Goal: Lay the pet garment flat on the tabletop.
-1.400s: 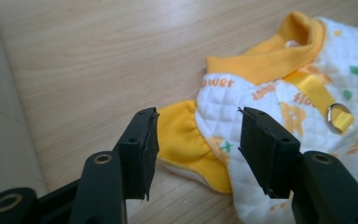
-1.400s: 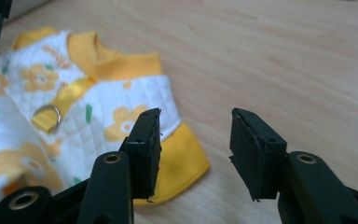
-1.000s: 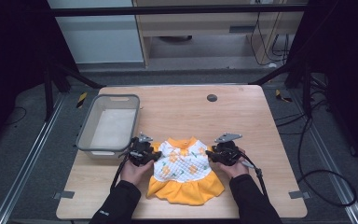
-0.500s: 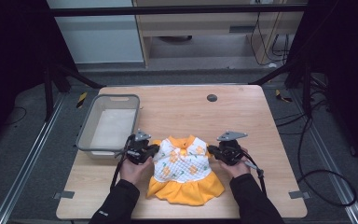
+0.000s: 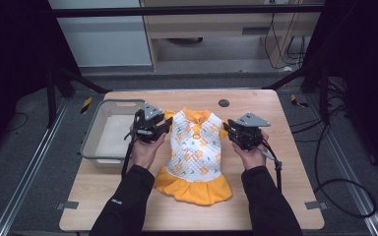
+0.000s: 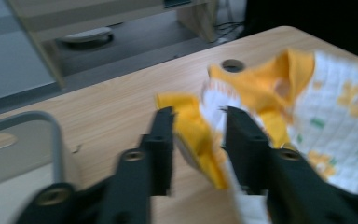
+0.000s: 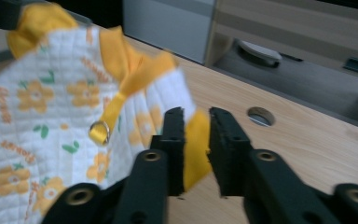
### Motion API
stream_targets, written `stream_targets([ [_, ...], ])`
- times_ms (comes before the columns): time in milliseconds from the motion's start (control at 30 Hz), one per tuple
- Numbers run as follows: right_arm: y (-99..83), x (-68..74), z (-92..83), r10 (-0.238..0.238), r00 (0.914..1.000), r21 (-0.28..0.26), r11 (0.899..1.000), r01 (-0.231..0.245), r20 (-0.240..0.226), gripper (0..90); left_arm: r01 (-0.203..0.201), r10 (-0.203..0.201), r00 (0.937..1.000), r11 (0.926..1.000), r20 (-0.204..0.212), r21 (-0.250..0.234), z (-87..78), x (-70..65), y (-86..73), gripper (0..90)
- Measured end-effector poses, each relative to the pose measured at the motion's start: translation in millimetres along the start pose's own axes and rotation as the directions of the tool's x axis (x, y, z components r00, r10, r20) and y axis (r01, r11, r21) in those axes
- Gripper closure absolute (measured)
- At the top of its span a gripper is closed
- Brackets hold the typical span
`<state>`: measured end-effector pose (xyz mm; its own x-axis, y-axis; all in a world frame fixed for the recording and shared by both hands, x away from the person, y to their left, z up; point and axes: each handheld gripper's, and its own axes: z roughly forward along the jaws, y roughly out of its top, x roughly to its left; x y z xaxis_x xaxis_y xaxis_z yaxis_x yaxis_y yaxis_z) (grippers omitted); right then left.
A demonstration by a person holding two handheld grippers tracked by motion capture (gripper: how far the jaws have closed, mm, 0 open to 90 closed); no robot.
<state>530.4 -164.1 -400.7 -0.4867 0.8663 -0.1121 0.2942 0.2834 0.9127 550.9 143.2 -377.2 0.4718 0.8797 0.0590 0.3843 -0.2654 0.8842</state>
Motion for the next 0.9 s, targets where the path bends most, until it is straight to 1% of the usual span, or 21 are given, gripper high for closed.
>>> stream_targets([
  [67,-2.3,-3.1,1.1,0.010,0.9998,-0.001,1.000,-0.010,0.015,66.8,0.007,-0.007,0.9999,1.0000,-0.015,0.005,-1.8,5.4,0.2,49.6],
  [100,-3.3,-3.6,-0.3,0.020,0.9998,-0.003,1.000,-0.020,0.009,66.4,0.004,-0.004,0.9999,1.0000,-0.012,0.006,-5.1,7.1,-0.8,47.9],
  [167,-4.9,-3.7,-2.5,0.028,0.9996,-0.005,1.000,-0.028,-0.003,65.9,0.004,-0.004,1.0000,1.0000,-0.007,0.002,-9.8,8.9,-2.6,48.1],
  [233,-8.2,-2.5,-8.2,0.014,0.9998,0.011,1.000,-0.014,-0.014,64.5,0.006,-0.006,0.9999,1.0000,0.011,0.001,-18.4,11.6,-6.4,47.3],
  [267,-10.3,-1.4,-14.3,0.011,0.9993,0.027,1.000,-0.010,-0.036,62.8,-0.002,0.001,0.9996,0.9999,0.029,0.015,-27.5,13.3,-11.1,46.3],
  [300,-10.3,-1.4,-14.3,0.011,0.9993,0.027,1.000,-0.010,-0.036,62.8,-0.002,0.001,0.9996,0.9999,0.029,0.015,-27.5,13.3,-11.1,46.2],
  [333,-11.0,-0.4,-18.1,0.007,0.9991,0.030,1.000,-0.006,-0.043,62.4,-0.004,0.003,0.9991,0.9998,0.043,0.019,-32.2,13.3,-14.2,46.2],
  [400,-13.7,2.5,-30.9,0.006,0.9974,0.043,0.999,-0.003,-0.072,59.7,-0.030,0.027,0.9966,0.9985,0.077,0.045,-45.4,11.7,-25.4,45.3],
  [433,-13.7,2.5,-30.9,0.006,0.9974,0.043,0.999,-0.003,-0.072,59.7,-0.030,0.027,0.9966,0.9985,0.077,0.045,-45.4,11.7,-25.4,44.9],
  [500,-17.0,4.6,-39.5,0.012,0.9957,0.047,0.999,-0.008,-0.092,58.4,-0.054,0.047,0.9948,0.9960,0.091,0.071,-54.7,9.1,-36.5,44.7],
  [533,-21.4,7.6,-47.1,0.029,0.9936,0.068,0.997,-0.021,-0.109,58.1,-0.063,0.056,0.9944,0.9947,0.090,0.081,-57.6,7.2,-41.9,45.1],
  [567,-23.5,8.6,-49.5,0.037,0.9923,0.072,0.997,-0.029,-0.118,58.2,-0.083,0.074,0.9928,0.9916,0.094,0.099,-61.7,4.7,-51.5,45.6],
  [600,-26.4,10.1,-52.5,0.047,0.9900,0.083,0.996,-0.036,-0.133,58.0,-0.083,0.074,0.9928,0.9916,0.094,0.099,-61.7,4.7,-51.5,45.7],
  [633,-29.5,11.8,-55.3,0.047,0.9889,0.092,0.995,-0.034,-0.141,57.8,-0.091,0.077,0.9905,0.9890,0.114,0.117,-65.2,2.6,-62.4,45.9],
  [667,-32.7,13.7,-58.2,0.044,0.9883,0.097,0.995,-0.030,-0.146,57.7,-0.096,0.081,0.9894,0.9873,0.121,0.127,-66.9,1.3,-68.8,46.1],
  [700,-37.0,15.2,-61.5,0.042,0.9864,0.105,0.994,-0.026,-0.159,57.5,-0.096,0.081,0.9894,0.9873,0.121,0.127,-66.9,1.3,-68.8,46.4],
  [767,-39.6,16.3,-63.4,0.049,0.9849,0.111,0.993,-0.031,-0.166,57.4,-0.097,0.078,0.9878,0.9852,0.135,0.141,-69.6,-0.8,-79.1,46.7],
  [800,-44.4,17.7,-66.1,0.051,0.9834,0.114,0.993,-0.031,-0.174,57.3,-0.105,0.083,0.9865,0.9828,0.141,0.152,-70.3,-1.9,-84.1,46.8],
  [833,-52.0,19.4,-69.6,0.053,0.9814,0.123,0.992,-0.031,-0.184,56.2,-0.126,0.101,0.9848,0.9758,0.142,0.179,-71.0,-4.7,-94.1,46.9],
  [867,-52.0,19.4,-69.6,0.053,0.9814,0.123,0.992,-0.031,-0.184,56.2,-0.126,0.101,0.9848,0.9758,0.142,0.179,-71.0,-4.7,-94.1,46.9],
  [900,-55.7,20.5,-71.4,0.060,0.9801,0.130,0.991,-0.035,-0.189,55.6,-0.129,0.102,0.9846,0.9731,0.142,0.191,-71.3,-5.6,-99.3,46.9],
])
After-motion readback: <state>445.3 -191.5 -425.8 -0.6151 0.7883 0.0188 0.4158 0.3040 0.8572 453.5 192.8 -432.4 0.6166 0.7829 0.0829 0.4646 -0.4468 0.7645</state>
